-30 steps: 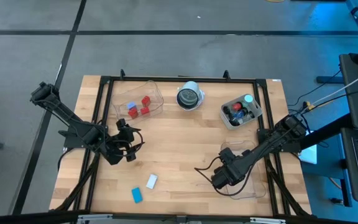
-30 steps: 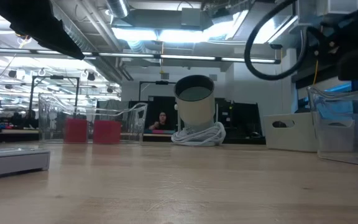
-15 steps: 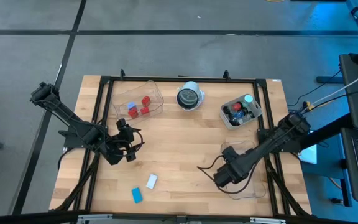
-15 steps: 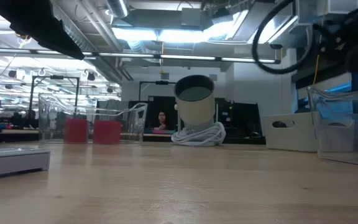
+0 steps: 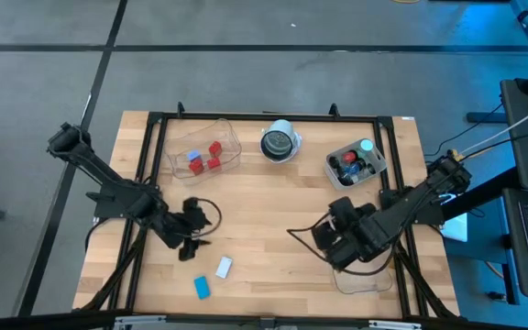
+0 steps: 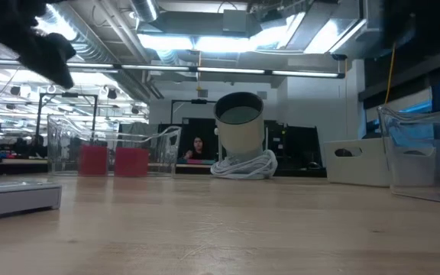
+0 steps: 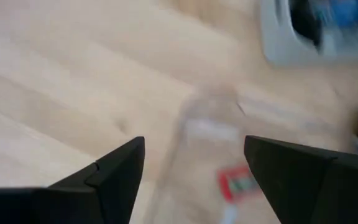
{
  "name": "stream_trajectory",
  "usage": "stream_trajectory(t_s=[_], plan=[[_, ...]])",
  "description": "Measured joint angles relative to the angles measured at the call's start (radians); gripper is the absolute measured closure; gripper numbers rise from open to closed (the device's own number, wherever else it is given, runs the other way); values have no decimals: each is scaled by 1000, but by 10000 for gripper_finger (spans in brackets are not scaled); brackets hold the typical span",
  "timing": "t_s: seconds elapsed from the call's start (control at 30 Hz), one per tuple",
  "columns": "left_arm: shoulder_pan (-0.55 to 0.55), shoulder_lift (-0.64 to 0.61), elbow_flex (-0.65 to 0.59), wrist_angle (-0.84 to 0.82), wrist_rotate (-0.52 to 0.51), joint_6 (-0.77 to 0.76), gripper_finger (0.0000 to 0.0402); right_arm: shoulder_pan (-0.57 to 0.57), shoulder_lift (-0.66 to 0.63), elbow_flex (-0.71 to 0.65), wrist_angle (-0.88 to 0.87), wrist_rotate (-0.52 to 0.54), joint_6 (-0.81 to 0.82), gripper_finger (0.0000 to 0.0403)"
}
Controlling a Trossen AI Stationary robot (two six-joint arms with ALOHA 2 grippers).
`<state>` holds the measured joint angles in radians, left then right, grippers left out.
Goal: Pick & Place Office items
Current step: Put the white digital clock into the right transparent bin
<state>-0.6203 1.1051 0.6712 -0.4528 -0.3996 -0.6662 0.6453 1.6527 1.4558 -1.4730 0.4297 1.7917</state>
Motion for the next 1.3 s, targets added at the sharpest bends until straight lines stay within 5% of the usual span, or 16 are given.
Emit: stream_trajectory(t_s=[0.13, 0.27, 0.63, 1.03, 1.3], plan=[[-7, 109, 0, 75, 109, 135, 121, -2, 1, 16, 97, 148, -102, 125], [-33, 205, 0, 140, 228, 416, 121, -9, 1, 16, 186, 180, -218, 126], [-69, 389, 0, 385, 248, 1257, 121, -13, 1, 17, 266, 183, -259, 126], [3, 437, 0, 427, 374, 1467, 121, -22, 2, 17, 302, 180, -258, 126], [53, 471, 66, 429, 403, 1450, 121, -40, 2, 17, 301, 180, -280, 126]])
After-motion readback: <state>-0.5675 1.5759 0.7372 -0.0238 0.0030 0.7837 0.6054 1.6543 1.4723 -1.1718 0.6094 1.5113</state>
